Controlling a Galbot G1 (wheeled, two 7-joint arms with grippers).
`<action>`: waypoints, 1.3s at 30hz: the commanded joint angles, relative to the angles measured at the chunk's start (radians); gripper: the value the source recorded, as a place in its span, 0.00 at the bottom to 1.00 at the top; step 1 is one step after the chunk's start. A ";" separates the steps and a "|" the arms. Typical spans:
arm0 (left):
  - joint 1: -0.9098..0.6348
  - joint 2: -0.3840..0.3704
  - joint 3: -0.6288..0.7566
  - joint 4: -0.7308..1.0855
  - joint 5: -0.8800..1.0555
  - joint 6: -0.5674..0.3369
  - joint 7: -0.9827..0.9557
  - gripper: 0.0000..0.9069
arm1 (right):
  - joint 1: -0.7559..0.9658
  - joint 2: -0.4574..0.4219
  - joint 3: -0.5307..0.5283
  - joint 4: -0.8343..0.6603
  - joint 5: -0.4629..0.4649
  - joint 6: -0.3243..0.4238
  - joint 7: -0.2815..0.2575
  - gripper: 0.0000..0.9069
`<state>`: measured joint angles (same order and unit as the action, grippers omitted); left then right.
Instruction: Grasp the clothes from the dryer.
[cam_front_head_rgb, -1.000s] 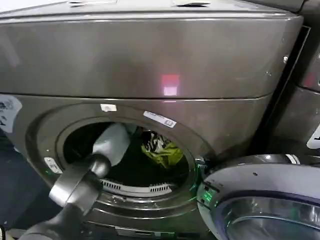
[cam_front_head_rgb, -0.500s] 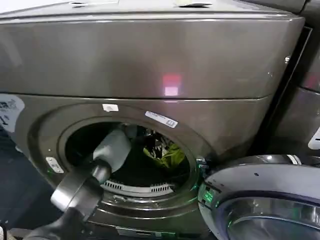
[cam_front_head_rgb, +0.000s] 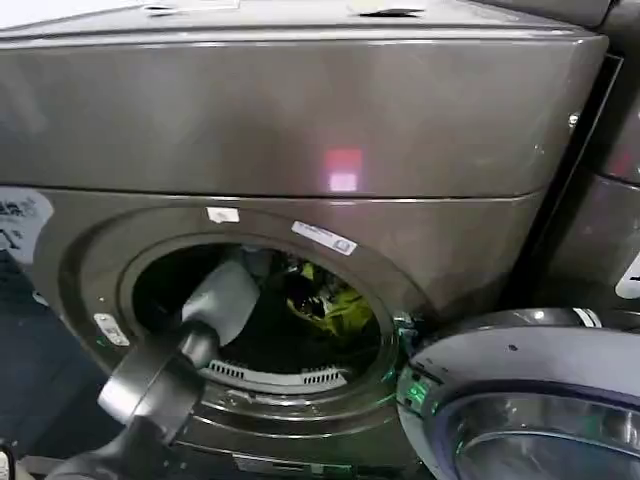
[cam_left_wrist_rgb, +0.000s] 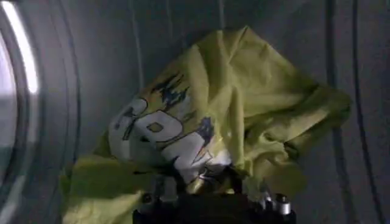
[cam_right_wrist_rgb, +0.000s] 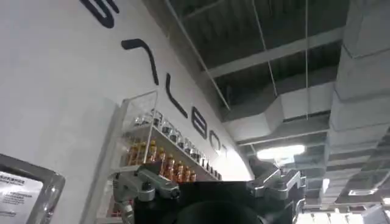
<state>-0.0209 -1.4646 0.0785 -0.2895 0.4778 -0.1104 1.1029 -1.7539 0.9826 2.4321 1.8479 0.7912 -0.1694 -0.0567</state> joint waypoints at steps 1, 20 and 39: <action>0.007 0.002 -0.017 -0.010 -0.027 0.009 0.011 0.00 | 0.000 0.000 0.001 0.002 0.001 0.001 0.001 1.00; 0.291 -0.017 -0.353 -0.536 -0.505 0.014 -0.838 0.00 | 0.009 -0.001 0.000 -0.006 0.002 0.010 0.000 1.00; 0.577 -0.040 -0.484 -0.974 -0.524 0.044 -1.130 0.00 | 0.002 -0.012 0.017 -0.050 -0.114 0.018 0.013 1.00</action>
<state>0.4827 -1.5040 -0.3780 -1.1469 -0.0287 -0.0918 0.0511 -1.7505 0.9714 2.4427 1.8040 0.6882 -0.1555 -0.0459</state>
